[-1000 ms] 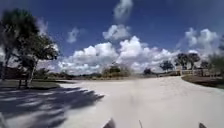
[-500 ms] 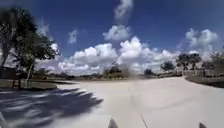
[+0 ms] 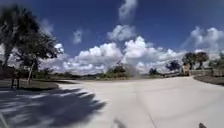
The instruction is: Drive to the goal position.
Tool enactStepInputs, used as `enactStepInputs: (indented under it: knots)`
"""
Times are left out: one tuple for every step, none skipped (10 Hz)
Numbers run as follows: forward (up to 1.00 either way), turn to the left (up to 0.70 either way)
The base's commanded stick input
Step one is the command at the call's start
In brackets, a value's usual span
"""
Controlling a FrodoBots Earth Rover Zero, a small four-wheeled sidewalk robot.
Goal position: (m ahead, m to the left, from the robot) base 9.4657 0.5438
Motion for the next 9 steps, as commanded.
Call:
enactStepInputs:
  knots:
    - [0.7,0.0]
    - [0.7,0.0]
    - [0.7,0.0]
    - [0.7,0.0]
    - [0.7,0.0]
    - [0.7,0.0]
    - [0.7,0.0]
    - [0.7,0.0]
    - [0.7,0.0]
